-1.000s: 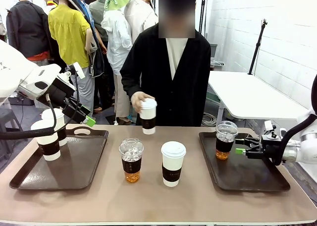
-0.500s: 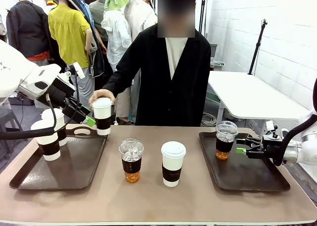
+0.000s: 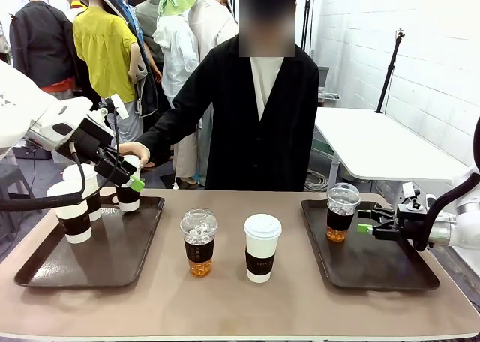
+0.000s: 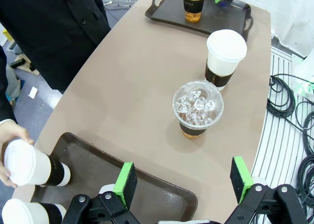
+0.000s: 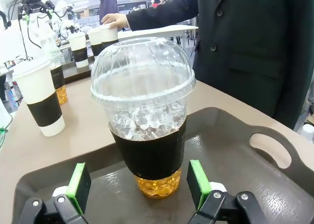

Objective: Distribute the coffee onto the tray.
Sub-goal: Pick up another iced Americano from the middle of the table and place it on the right Handle tray.

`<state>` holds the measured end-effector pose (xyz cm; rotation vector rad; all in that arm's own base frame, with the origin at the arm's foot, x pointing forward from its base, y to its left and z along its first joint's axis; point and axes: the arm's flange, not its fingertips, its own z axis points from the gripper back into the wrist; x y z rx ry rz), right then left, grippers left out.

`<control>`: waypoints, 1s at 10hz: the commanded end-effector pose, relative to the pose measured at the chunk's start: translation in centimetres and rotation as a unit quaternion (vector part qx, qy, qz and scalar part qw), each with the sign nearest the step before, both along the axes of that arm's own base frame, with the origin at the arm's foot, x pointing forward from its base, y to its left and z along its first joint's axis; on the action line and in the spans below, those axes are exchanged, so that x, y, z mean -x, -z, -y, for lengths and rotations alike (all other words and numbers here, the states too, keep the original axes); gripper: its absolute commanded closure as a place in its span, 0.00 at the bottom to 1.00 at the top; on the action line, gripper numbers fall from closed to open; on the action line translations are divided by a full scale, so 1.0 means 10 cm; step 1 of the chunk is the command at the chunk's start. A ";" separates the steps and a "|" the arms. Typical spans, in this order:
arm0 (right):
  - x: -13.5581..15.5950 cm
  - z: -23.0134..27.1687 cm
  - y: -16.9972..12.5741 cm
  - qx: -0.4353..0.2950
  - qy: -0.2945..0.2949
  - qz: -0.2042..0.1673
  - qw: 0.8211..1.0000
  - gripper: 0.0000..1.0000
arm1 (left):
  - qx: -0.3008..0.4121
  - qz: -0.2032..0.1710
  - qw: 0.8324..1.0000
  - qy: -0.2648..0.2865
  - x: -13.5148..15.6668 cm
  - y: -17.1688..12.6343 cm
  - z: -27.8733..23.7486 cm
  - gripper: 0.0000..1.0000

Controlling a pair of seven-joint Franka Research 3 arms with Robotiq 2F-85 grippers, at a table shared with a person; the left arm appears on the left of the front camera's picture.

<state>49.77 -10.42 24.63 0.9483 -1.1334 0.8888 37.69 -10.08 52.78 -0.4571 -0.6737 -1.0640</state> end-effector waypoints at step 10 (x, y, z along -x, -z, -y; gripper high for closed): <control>0.70 -0.51 -0.03 0.020 -0.063 0.021 0.998 0.00 | 0.011 0.004 1.000 0.010 -0.02 0.02 -0.02 0.00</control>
